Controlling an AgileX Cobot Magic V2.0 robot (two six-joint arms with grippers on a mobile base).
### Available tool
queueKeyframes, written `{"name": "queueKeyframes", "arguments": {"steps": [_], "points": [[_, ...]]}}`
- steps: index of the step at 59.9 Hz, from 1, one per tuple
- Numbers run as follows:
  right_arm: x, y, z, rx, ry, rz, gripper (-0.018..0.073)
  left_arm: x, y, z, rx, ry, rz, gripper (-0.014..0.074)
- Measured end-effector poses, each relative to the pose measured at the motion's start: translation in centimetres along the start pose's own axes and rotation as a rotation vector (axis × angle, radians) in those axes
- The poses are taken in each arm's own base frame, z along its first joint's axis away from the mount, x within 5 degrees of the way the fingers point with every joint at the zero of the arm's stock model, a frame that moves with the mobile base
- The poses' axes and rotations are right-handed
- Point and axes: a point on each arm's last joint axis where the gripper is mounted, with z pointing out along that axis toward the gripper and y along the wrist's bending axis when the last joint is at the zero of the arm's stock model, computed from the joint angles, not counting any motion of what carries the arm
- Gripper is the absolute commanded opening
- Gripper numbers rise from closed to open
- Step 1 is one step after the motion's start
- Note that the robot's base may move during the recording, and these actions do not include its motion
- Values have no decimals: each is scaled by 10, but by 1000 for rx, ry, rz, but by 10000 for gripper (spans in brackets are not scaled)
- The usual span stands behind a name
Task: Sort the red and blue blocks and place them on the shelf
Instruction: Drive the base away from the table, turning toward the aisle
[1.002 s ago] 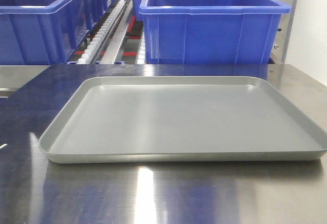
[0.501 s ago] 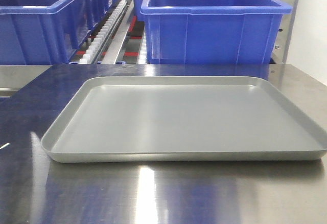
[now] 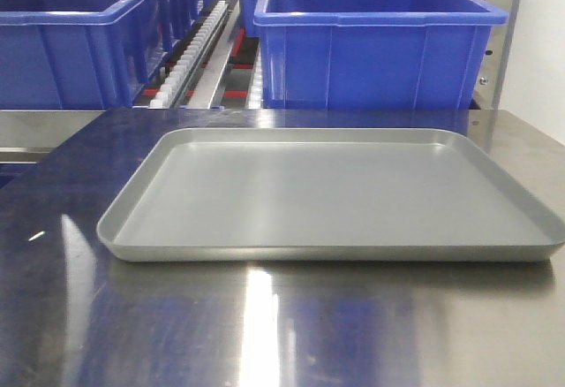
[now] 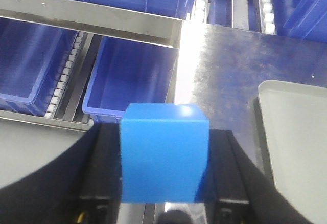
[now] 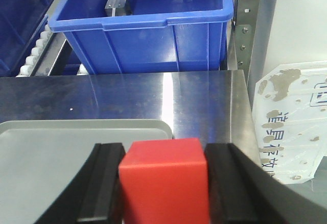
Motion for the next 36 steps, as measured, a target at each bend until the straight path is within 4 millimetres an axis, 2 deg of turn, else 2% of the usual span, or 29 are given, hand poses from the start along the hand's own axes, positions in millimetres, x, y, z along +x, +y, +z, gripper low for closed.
{"name": "queueKeyframes", "arguments": {"steps": [36], "points": [[0,0,0,0,0,0,57,0,0,0,0,0,0,126]]}}
